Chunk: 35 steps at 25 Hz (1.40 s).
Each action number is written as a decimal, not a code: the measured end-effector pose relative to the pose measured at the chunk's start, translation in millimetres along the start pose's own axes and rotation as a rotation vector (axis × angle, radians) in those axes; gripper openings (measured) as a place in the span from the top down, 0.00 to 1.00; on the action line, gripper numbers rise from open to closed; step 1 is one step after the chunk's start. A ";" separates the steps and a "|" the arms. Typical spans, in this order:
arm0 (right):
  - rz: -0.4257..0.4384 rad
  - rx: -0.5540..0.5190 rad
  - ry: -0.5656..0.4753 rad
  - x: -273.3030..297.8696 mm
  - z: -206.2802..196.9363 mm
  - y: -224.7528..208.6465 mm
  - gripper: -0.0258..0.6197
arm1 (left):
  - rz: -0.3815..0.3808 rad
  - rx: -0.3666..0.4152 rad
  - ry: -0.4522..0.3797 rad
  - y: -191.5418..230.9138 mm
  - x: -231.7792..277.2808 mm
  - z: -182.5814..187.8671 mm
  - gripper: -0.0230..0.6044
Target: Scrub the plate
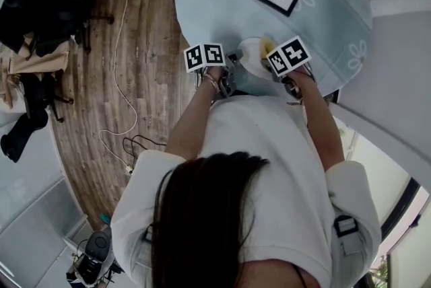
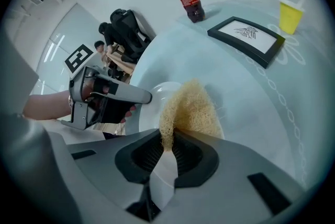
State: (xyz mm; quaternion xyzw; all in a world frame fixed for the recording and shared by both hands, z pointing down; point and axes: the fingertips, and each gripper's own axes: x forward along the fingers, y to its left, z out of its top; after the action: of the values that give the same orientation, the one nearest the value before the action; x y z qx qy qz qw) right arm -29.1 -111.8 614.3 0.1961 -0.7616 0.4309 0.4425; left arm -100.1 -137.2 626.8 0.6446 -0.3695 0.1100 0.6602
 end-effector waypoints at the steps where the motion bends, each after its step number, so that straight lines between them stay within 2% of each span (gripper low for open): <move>1: 0.005 -0.008 0.003 2.7 3.2 2.7 0.87 | -0.002 0.001 0.003 -0.3 -0.3 0.0 0.91; 12: 0.102 0.012 0.007 23.1 22.1 30.7 0.87 | -0.002 0.021 0.023 -0.7 -0.9 0.9 0.91; 21: 0.220 -0.093 0.141 21.1 2.4 61.7 0.87 | -0.005 0.008 0.029 -0.8 -1.2 0.3 0.91; 30: 0.234 -0.118 0.174 15.2 -23.5 68.3 0.87 | 0.001 -0.005 0.007 0.3 -1.0 0.8 0.91; 35: 0.204 -0.104 0.152 7.7 -40.5 63.4 0.87 | -0.001 -0.030 -0.014 0.6 -1.7 1.7 0.91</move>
State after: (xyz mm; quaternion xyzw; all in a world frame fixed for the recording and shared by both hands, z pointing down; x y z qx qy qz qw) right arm -55.9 -42.6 599.8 0.0612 -0.7633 0.4471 0.4624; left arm -102.2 -138.2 626.1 0.6355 -0.3753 0.0997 0.6674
